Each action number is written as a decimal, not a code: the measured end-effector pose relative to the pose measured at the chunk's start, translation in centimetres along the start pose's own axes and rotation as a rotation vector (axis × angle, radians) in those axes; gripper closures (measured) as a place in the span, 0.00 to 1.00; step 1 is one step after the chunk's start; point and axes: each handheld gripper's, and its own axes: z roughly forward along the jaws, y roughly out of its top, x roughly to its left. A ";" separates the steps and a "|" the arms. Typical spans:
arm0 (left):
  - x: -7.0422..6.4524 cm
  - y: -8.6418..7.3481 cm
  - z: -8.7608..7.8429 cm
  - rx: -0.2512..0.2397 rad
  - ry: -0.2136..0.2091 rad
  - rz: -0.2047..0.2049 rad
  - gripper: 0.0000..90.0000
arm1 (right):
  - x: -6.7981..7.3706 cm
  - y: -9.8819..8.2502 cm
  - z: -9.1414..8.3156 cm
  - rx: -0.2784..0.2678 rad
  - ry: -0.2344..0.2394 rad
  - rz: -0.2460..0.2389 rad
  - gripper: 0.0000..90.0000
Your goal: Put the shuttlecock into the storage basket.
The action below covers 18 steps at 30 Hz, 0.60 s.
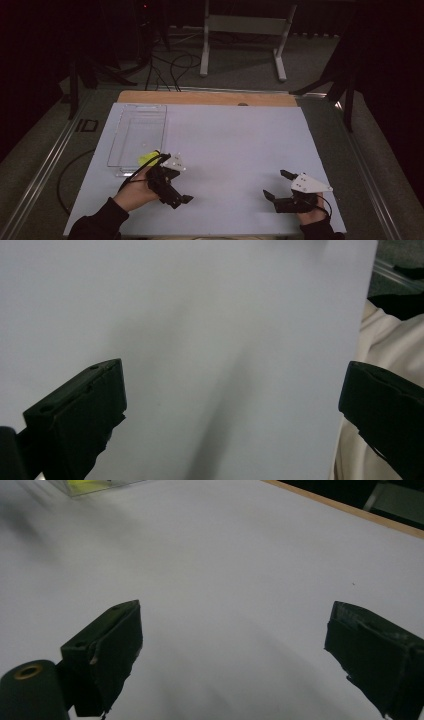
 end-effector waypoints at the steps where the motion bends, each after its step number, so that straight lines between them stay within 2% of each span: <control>1: -0.3 -0.7 0.0 -0.012 -0.001 0.003 0.00 | 0.0 0.0 0.0 0.001 0.002 -0.001 0.09; 3: -0.4 -1.1 0.0 -0.014 -0.006 0.000 0.00 | 0.0 0.0 0.0 0.001 0.000 0.000 0.09; 6: -0.5 -2.7 0.0 -0.033 -0.018 -0.003 0.00 | 0.1 0.0 0.0 0.002 0.002 -0.001 0.10; 8: -0.5 -3.1 0.0 -0.038 -0.018 -0.005 0.00 | 0.1 0.0 0.1 0.000 0.004 -0.002 0.10; 12: -0.6 -5.2 0.0 -0.065 -0.019 -0.003 0.00 | 0.1 0.0 0.1 0.006 0.006 -0.001 0.10; 18: -0.5 -6.9 -0.3 -0.085 -0.014 -0.012 0.00 | 0.1 -0.1 0.2 0.009 0.009 0.002 0.09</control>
